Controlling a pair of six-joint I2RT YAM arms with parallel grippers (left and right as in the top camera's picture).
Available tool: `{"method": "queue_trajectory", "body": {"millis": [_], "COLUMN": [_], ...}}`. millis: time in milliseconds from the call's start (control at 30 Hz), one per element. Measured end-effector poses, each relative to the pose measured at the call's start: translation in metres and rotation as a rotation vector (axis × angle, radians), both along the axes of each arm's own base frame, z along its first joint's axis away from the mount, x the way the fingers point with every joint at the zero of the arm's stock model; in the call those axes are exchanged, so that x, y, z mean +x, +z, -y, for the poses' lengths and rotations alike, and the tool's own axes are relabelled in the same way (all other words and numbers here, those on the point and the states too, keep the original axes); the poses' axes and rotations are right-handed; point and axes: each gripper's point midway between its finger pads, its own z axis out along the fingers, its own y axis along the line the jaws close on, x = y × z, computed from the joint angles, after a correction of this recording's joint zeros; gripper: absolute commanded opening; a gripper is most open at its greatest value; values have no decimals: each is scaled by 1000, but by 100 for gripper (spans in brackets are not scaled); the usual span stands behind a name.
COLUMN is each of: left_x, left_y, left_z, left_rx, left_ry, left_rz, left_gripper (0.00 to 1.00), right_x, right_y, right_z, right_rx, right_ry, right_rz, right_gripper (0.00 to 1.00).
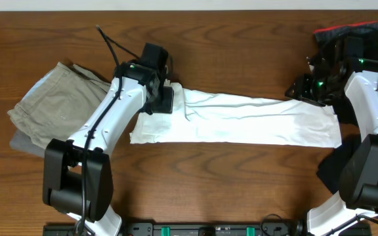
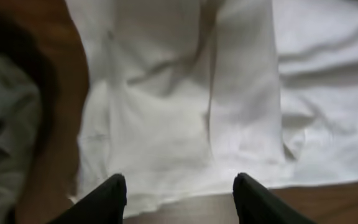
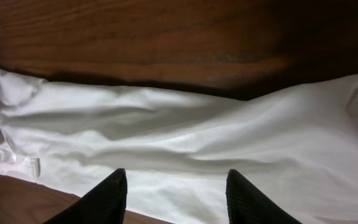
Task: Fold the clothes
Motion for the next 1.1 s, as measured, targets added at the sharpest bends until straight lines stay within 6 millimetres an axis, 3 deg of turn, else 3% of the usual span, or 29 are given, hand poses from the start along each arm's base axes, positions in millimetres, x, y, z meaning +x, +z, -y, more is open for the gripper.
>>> {"method": "queue_trajectory", "body": {"millis": [467, 533, 600, 667, 700, 933, 1100], "left_x": [-19, -16, -17, -20, -21, -38, -23], "left_y": [-54, -57, -60, -64, -65, -56, -22], "left_z": [32, 39, 42, 44, 47, 52, 61], "left_rx": [-93, -122, -138, -150, -163, -203, -245], "left_ry": [-81, -100, -109, -119, -122, -136, -146], "left_rz": [-30, -25, -37, -52, -62, -147, -86], "left_gripper": [56, 51, 26, 11, 8, 6, 6], "right_x": [-1, -1, -1, -1, -1, 1, 3], "right_y": [0, 0, 0, 0, 0, 0, 1], "right_z": [0, 0, 0, 0, 0, 0, 1], "right_rx": [1, 1, 1, 1, 2, 1, 0], "right_ry": [0, 0, -1, -4, -4, -7, -7], "right_rz": [-3, -4, -4, -5, -5, 0, 10], "right_gripper": [50, 50, 50, 50, 50, 50, 50]}}
